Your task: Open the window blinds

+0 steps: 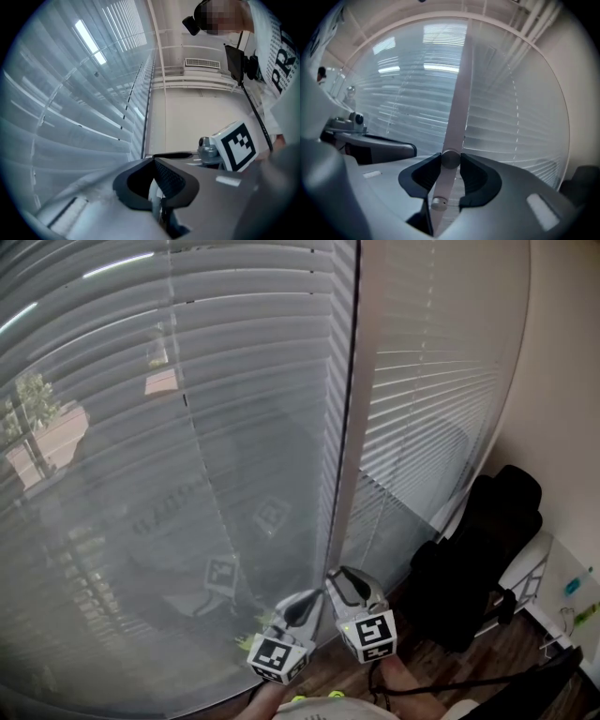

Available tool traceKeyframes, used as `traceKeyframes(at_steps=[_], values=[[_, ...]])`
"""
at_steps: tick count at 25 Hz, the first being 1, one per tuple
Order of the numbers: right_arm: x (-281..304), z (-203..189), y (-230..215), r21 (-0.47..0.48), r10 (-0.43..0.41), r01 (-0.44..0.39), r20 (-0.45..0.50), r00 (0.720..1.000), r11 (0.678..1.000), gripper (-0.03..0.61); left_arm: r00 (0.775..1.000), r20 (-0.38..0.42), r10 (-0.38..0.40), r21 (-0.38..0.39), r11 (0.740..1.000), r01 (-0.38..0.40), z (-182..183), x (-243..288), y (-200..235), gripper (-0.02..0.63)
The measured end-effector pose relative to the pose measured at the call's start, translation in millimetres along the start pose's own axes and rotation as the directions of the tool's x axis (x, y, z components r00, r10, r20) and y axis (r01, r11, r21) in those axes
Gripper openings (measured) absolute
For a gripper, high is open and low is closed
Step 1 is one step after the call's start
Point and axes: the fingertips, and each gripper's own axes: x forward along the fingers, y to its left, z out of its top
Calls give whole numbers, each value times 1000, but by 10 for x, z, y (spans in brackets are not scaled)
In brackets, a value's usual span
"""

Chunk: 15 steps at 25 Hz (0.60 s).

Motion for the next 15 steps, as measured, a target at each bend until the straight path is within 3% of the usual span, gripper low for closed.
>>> traceKeyframes(at_steps=[3,8,15], values=[[-46,70,35,-162,-10,9,-3,1000,987,138,1000,4,3,0,1000,-3,3,2,8,-5],[-20,47,74,-354,-18,5,-33,999,935,140,1000,-1,12,-3,1000,-12,18,-1,18,-5],[47,-29,62,-462,-20,-3,-46,999,887,135,1000,3,1,3,1000,-1,3,0,3,-5]])
